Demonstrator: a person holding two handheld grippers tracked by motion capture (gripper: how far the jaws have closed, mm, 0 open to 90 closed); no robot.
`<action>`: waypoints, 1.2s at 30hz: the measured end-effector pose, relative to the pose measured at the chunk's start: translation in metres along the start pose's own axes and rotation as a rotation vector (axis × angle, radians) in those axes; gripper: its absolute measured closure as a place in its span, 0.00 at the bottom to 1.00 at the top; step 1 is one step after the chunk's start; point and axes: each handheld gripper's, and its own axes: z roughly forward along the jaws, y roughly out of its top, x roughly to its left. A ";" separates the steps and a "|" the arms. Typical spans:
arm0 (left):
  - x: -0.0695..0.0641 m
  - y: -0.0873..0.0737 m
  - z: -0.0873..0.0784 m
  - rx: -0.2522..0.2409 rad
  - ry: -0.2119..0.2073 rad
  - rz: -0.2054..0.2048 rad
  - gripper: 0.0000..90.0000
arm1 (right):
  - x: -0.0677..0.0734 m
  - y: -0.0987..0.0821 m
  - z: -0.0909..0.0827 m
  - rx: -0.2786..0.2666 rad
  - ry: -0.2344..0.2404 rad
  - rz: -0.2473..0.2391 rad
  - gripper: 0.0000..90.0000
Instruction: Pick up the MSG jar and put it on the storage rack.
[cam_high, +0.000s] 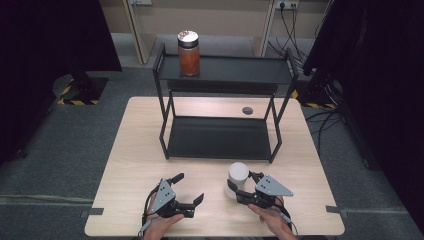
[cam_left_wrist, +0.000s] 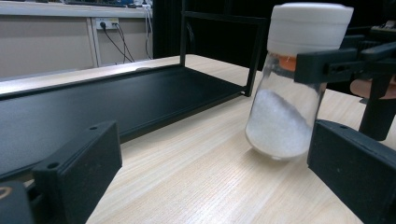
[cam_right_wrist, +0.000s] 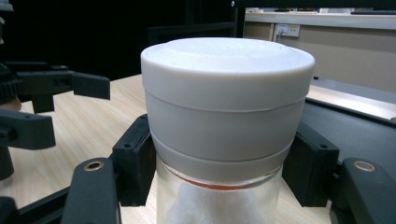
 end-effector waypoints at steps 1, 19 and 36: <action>0.000 0.000 0.000 0.001 0.000 0.000 0.03 | 0.000 0.001 -0.001 -0.002 0.001 0.003 0.39; 0.001 0.000 0.000 0.005 0.002 -0.004 0.03 | -0.004 0.037 -0.004 -0.004 0.046 -0.009 0.39; 0.001 0.000 0.001 0.010 0.007 -0.003 0.03 | -0.010 0.067 -0.005 0.004 0.058 -0.018 0.39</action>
